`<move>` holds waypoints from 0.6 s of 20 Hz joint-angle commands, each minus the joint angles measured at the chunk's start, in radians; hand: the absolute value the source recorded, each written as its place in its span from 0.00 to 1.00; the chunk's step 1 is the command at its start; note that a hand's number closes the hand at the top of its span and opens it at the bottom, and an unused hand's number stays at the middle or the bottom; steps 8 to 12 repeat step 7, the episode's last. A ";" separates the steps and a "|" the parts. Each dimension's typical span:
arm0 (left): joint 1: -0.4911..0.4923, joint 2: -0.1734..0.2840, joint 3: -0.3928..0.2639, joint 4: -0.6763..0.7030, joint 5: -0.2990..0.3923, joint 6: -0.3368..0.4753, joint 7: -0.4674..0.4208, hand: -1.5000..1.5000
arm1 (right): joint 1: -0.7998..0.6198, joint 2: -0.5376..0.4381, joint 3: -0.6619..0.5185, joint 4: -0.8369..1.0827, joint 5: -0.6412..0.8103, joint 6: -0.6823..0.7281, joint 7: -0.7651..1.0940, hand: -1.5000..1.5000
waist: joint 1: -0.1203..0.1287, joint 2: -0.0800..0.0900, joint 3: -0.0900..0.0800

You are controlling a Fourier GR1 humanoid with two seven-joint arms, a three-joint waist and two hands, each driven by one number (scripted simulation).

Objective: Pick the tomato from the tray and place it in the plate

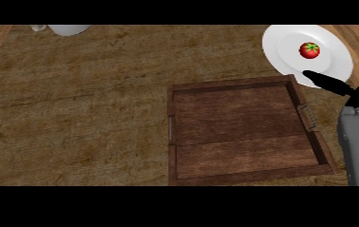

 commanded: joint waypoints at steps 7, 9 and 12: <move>-0.267 0.023 -0.093 -0.102 -0.017 -0.070 -0.058 0.50 | 0.135 0.035 -0.011 -0.031 -0.070 0.072 -0.124 0.00 | -0.039 0.001 -0.012; -0.267 0.023 -0.093 -0.102 -0.017 -0.070 -0.058 0.50 | 0.135 0.035 -0.011 -0.031 -0.070 0.072 -0.124 0.00 | -0.039 0.001 -0.012; -0.267 0.023 -0.093 -0.102 -0.017 -0.070 -0.058 0.50 | 0.135 0.035 -0.011 -0.031 -0.070 0.072 -0.124 0.00 | -0.039 0.001 -0.012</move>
